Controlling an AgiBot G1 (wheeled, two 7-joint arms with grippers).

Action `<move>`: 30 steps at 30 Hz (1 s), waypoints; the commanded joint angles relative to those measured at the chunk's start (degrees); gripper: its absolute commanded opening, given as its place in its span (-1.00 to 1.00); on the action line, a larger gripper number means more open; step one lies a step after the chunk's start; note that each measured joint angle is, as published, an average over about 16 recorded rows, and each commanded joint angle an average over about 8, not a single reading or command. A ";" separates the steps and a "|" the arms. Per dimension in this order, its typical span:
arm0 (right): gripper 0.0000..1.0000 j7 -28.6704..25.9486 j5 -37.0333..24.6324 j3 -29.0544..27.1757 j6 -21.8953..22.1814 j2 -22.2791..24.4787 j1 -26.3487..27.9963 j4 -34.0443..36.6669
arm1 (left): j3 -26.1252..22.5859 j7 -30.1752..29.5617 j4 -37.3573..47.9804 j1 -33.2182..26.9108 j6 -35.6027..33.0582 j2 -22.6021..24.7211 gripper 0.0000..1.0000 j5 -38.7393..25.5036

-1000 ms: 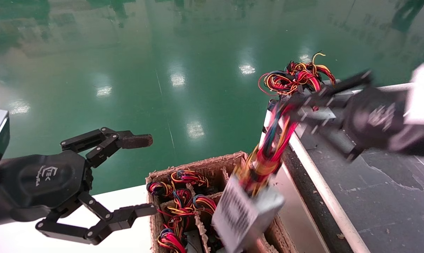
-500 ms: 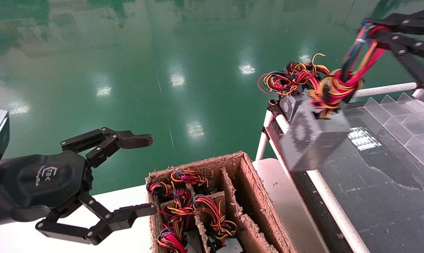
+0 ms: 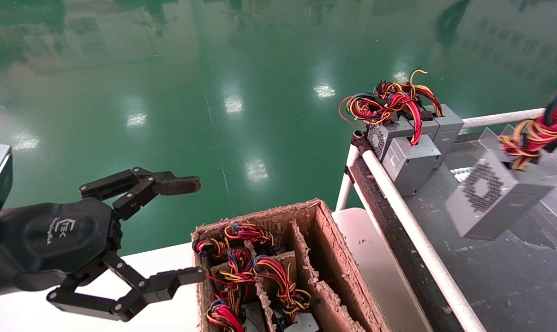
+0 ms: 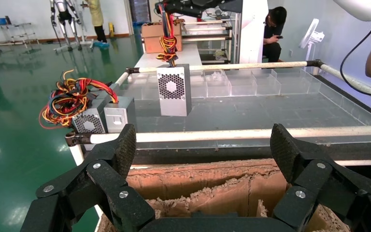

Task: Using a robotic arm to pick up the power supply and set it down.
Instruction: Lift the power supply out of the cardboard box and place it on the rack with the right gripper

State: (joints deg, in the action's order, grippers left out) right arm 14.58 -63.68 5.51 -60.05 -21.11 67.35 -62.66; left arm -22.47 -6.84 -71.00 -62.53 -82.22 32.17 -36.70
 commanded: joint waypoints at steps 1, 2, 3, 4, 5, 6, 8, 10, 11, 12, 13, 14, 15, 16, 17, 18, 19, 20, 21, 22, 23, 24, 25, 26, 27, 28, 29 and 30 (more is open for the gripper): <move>-1.00 1.26 -0.66 -0.06 0.73 -0.18 -0.33 2.28 | 0.00 0.00 0.00 0.00 0.00 0.00 1.00 0.00; -1.00 1.78 -1.30 0.35 0.94 -0.84 0.38 3.53 | 0.00 0.00 0.00 0.00 0.00 0.00 1.00 0.00; -1.00 2.31 -2.02 0.84 1.10 -1.60 1.28 4.83 | 0.00 0.00 0.00 0.00 0.00 0.00 1.00 0.00; -1.00 2.88 -2.81 1.37 1.23 -2.41 2.31 6.14 | 0.00 0.00 0.00 0.00 0.00 0.00 1.00 0.00; -1.00 3.44 -3.63 1.93 1.35 -3.26 3.42 7.47 | 0.00 0.00 0.00 0.00 0.00 0.00 1.00 0.00; -1.00 4.00 -4.49 2.55 1.41 -4.18 4.69 8.91 | 0.00 0.00 0.00 0.00 0.00 0.00 1.00 0.00; -1.00 5.15 -6.28 3.80 1.45 -6.03 7.44 11.90 | 0.00 0.00 0.00 0.00 0.00 0.00 1.00 0.00; -1.00 6.27 -8.13 5.10 1.38 -7.98 10.50 15.19 | 0.00 0.00 0.00 0.00 0.00 0.00 1.00 0.00; -1.00 6.85 -9.03 5.72 1.34 -8.94 12.03 16.84 | 0.00 0.00 0.00 0.00 0.00 0.00 1.00 0.00; -1.00 7.45 -9.92 6.35 1.29 -9.95 13.62 18.59 | 0.00 0.00 0.00 0.00 0.00 0.00 1.00 0.00; -1.00 8.06 -10.79 6.97 1.20 -10.96 15.20 20.33 | 0.00 0.00 0.00 0.00 0.00 0.00 1.00 0.00; -1.00 8.66 -11.58 7.53 1.09 -11.92 16.69 22.01 | 0.00 0.00 0.00 0.00 0.00 0.00 1.00 0.00; -1.00 9.27 -12.32 8.08 0.93 -12.90 18.20 23.72 | 0.00 0.00 0.00 0.00 0.00 0.00 1.00 0.00; -1.00 9.88 -12.99 8.59 0.74 -13.84 19.65 25.40 | 0.00 0.00 0.00 0.00 0.00 0.00 1.00 0.00; -1.00 10.52 -13.61 9.05 0.57 -14.74 20.98 26.98 | 0.00 0.00 0.00 0.00 0.00 0.00 1.00 0.00; -1.00 11.21 -14.19 9.49 0.42 -15.65 22.29 28.57 | 0.00 0.00 0.00 0.00 0.00 0.00 1.00 0.00; -1.00 11.89 -14.71 9.89 0.25 -16.53 23.52 30.11 | 0.00 0.00 0.00 0.00 0.00 0.00 1.00 0.00; -1.00 12.56 -15.17 10.25 0.10 -17.35 24.62 31.54 | 0.00 0.00 0.00 0.00 0.00 0.00 1.00 0.00; -1.00 13.25 -15.60 10.58 -0.01 -18.15 25.68 32.97 | 0.00 0.00 0.00 0.00 0.00 0.00 1.00 0.00; -1.00 13.96 -15.99 10.88 -0.10 -18.92 26.67 34.36 | 0.00 0.00 0.00 0.00 0.00 0.00 1.00 0.00; -1.00 14.67 -16.33 11.14 -0.15 -19.64 27.55 35.63 | 0.00 0.00 0.00 0.00 0.00 0.00 1.00 0.00; -1.00 15.40 -16.66 11.39 -0.14 -20.37 28.39 36.91 | 0.00 0.00 0.00 0.00 0.00 0.00 1.00 0.00; -1.00 16.13 -16.97 11.61 -0.11 -21.05 29.17 38.13 | 0.00 0.00 0.00 0.00 0.00 0.00 1.00 0.00; -1.00 16.82 -17.23 11.80 -0.07 -21.68 29.87 39.27 | 0.00 0.00 0.00 0.00 0.00 0.00 1.00 0.00; -1.00 17.53 -17.46 11.96 -0.01 -22.29 30.54 40.39 | 0.00 0.00 0.00 0.00 0.00 0.00 1.00 0.00; -1.00 18.23 -17.67 12.11 0.04 -22.86 31.17 41.48 | 0.00 0.00 0.00 0.00 0.00 0.00 1.00 0.00; -1.00 18.89 -17.83 12.23 0.08 -23.38 31.72 42.47 | 0.00 0.00 0.00 0.00 0.00 0.00 1.00 0.00; -1.00 19.55 -17.98 12.34 0.10 -23.88 32.26 43.47 | 0.00 0.00 0.00 0.00 0.00 0.00 1.00 0.00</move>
State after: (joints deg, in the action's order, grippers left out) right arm 33.94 -81.45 17.72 -60.13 -44.72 99.32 -19.52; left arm -22.47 -6.84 -71.00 -62.53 -82.22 32.17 -36.70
